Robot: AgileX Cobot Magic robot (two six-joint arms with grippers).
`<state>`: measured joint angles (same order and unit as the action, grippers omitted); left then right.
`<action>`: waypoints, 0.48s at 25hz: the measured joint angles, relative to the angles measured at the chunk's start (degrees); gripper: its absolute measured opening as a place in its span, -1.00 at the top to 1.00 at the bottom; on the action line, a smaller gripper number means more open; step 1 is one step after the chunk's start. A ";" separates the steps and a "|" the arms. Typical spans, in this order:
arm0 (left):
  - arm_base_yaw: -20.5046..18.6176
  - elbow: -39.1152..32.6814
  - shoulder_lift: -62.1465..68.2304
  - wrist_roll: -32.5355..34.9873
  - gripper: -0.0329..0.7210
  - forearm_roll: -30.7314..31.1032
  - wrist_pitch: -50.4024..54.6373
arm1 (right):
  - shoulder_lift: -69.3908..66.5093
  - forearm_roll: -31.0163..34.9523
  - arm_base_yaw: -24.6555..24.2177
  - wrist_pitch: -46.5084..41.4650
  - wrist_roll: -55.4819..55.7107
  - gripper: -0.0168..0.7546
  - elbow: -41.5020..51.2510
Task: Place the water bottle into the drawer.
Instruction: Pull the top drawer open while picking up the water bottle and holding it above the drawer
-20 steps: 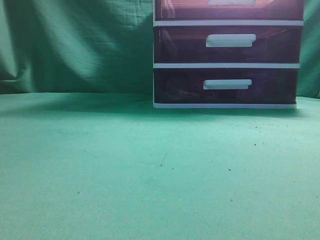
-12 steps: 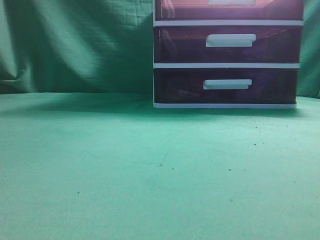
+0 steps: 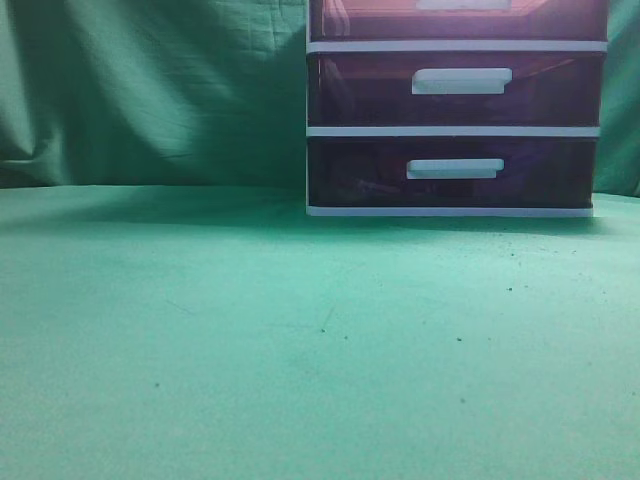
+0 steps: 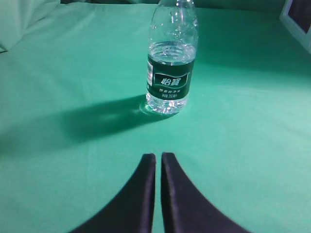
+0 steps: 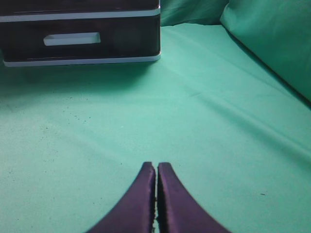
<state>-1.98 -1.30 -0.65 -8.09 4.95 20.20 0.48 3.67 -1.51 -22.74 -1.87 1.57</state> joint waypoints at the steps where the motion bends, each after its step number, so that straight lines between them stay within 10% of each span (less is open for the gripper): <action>1: 0.00 0.00 0.00 0.00 0.91 0.00 0.00 | 0.00 0.00 0.00 0.00 0.00 0.96 0.00; 12: 0.00 0.00 0.00 -0.60 0.91 -23.33 -31.00 | 0.00 0.00 0.00 0.00 0.00 0.96 0.00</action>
<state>-1.98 -1.30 -0.65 -8.69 -18.38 -10.80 0.48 3.67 -1.51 -22.74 -1.87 1.57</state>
